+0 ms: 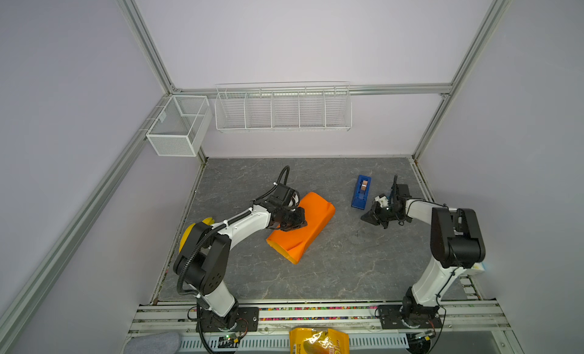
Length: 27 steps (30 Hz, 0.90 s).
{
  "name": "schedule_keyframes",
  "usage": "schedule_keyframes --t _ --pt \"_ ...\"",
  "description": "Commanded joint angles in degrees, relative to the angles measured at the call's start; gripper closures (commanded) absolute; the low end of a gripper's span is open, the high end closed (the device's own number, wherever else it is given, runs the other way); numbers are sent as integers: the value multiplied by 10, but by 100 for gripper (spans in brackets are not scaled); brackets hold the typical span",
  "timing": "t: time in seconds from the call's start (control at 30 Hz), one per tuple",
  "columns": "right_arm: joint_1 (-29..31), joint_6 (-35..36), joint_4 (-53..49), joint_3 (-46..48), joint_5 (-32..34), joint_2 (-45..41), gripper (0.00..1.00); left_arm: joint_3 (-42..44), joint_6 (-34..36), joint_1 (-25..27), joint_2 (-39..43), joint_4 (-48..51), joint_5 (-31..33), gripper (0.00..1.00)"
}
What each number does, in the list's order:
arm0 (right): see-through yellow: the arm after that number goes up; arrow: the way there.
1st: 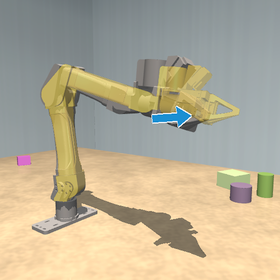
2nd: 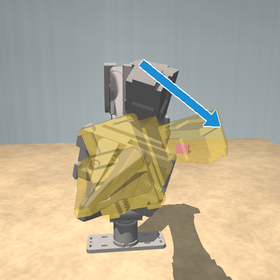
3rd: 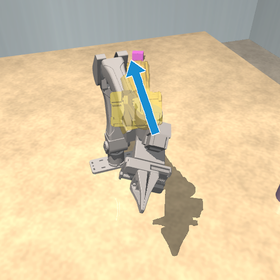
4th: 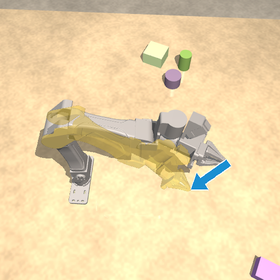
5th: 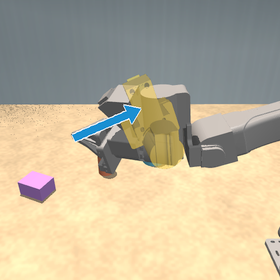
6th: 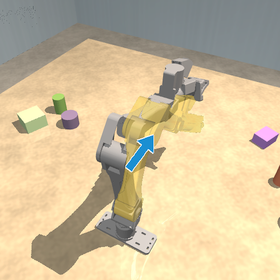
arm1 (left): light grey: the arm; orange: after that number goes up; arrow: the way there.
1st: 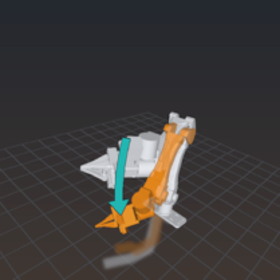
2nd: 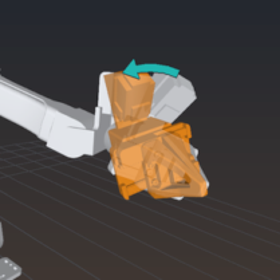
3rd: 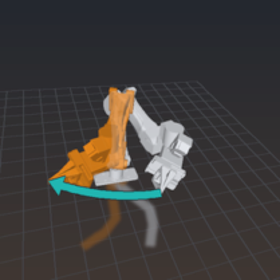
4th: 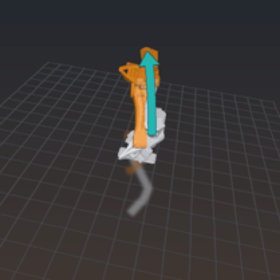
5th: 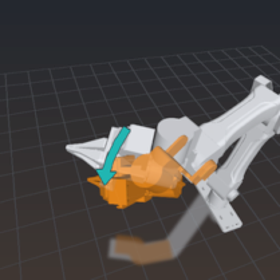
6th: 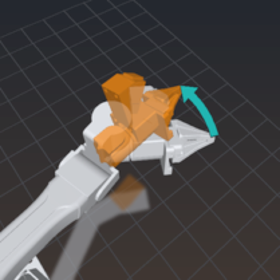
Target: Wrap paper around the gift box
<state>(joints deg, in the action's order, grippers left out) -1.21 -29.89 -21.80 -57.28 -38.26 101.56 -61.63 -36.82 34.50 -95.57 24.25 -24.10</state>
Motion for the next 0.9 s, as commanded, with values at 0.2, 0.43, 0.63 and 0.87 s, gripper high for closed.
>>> schedule_keyframes --t 0.2,0.43,0.63,0.87 --pt "69 112 -137 -23 5 -136 94 15 5 0 -37 53 31 100" --pt "160 113 -141 -54 -37 -173 93 14 6 1 -38 52 29 100" --pt "247 82 -113 -94 -48 -122 93 14 4 1 -37 50 27 100" --pt "333 46 -70 -143 -56 -26 93 18 -1 2 -35 47 29 100"
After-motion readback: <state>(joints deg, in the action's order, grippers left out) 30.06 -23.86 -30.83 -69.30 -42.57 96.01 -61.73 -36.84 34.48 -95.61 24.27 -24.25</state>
